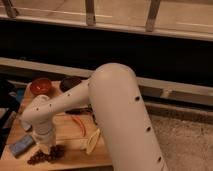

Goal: Place grapes in metal cup

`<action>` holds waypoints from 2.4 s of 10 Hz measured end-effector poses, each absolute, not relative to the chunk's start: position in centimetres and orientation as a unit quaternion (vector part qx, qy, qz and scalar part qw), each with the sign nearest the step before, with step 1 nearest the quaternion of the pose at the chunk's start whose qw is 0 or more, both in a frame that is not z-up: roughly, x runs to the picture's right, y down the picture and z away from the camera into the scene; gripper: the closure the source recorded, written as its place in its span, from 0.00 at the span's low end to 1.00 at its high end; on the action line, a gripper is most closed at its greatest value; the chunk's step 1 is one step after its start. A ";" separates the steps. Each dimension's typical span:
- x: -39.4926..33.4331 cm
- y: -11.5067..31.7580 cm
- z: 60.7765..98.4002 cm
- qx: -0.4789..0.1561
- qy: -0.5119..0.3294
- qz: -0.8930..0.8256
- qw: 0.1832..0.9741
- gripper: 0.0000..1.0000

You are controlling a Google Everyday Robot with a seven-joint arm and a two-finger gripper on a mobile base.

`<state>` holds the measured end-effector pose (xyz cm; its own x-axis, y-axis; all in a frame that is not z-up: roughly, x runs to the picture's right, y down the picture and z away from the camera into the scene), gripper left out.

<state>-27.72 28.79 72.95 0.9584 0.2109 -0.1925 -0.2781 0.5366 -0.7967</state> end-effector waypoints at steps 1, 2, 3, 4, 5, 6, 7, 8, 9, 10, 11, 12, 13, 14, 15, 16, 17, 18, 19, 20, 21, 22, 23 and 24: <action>-28.0 28.7 72.6 -0.457 0.035 0.138 0.878 1.00; -28.4 28.1 72.1 -0.449 0.032 0.136 0.882 1.00; -28.5 27.4 71.6 -0.443 0.029 0.137 0.886 1.00; -28.6 26.5 70.9 -0.435 0.026 0.139 0.889 1.00; -28.7 25.7 70.3 -0.427 0.024 0.142 0.892 1.00; -28.8 24.7 69.5 -0.416 0.022 0.147 0.897 1.00; -28.6 23.1 68.4 -0.398 0.023 0.155 0.904 1.00; -28.4 21.7 67.8 -0.385 0.024 0.162 0.908 1.00; -27.6 19.9 67.4 -0.365 0.033 0.180 0.913 1.00; -26.7 18.1 66.9 -0.347 0.043 0.198 0.916 1.00; -25.7 16.3 66.3 -0.330 0.052 0.217 0.917 1.00; -23.9 13.7 65.9 -0.307 0.063 0.246 0.917 1.00; -22.1 11.8 65.9 -0.290 0.074 0.269 0.915 1.00; -20.1 10.0 66.0 -0.274 0.086 0.295 0.911 1.00; -18.7 8.8 66.0 -0.264 0.094 0.313 0.907 1.00; -16.7 7.5 66.4 -0.255 0.104 0.336 0.901 1.00; -13.7 6.2 66.8 -0.244 0.116 0.366 0.891 1.00; -11.8 5.6 67.0 -0.240 0.118 0.390 0.881 1.00; -11.4 5.4 67.1 -0.240 0.117 0.397 0.878 1.00; -11.8 5.5 67.0 -0.243 0.115 0.395 0.879 1.00; -11.8 5.5 67.0 -0.243 0.114 0.395 0.879 1.00; -11.6 5.5 67.1 -0.243 0.115 0.395 0.879 1.00; -11.6 5.6 67.2 -0.245 0.113 0.393 0.879 1.00; -11.4 5.8 67.6 -0.247 0.113 0.397 0.877 1.00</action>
<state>-11.43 5.76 67.60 0.6592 0.6408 -0.3935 -0.7519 0.5627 -0.3435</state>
